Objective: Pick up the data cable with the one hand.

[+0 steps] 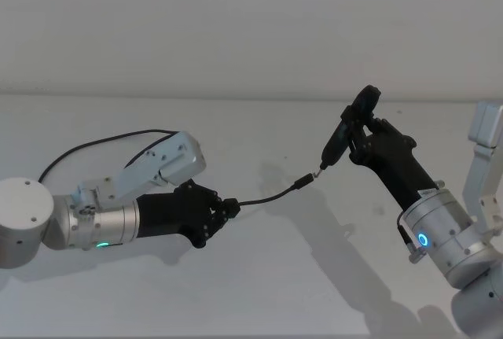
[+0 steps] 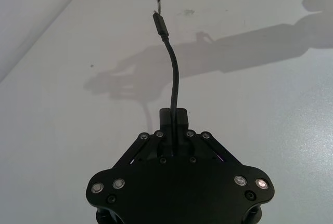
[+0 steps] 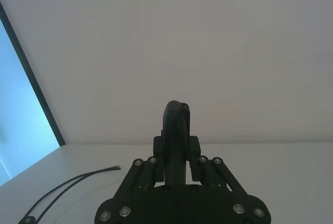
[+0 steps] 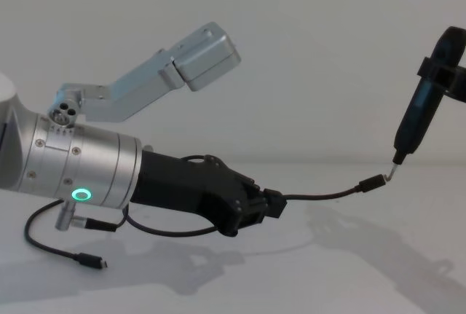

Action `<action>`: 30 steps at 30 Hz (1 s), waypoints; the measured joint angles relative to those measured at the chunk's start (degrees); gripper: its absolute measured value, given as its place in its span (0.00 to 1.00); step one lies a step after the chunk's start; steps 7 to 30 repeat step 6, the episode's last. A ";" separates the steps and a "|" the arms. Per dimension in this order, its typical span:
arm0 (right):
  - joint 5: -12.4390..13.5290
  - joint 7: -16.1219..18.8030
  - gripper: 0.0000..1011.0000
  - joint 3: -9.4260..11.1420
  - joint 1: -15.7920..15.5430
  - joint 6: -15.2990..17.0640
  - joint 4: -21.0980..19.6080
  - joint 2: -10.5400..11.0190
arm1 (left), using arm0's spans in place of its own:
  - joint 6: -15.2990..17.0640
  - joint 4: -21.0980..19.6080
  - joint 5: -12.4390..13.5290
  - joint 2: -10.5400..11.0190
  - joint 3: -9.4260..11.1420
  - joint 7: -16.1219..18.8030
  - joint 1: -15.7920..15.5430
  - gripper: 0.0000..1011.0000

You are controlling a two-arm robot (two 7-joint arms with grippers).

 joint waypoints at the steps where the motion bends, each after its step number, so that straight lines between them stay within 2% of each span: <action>1: 0.00 0.00 0.27 0.00 0.00 0.00 0.01 0.00 | 0.00 0.00 0.00 0.00 0.00 0.00 0.00 0.06; 30: 0.00 0.00 0.27 0.00 0.01 0.00 0.01 0.00 | 0.00 0.00 0.00 0.00 0.00 0.00 0.00 0.06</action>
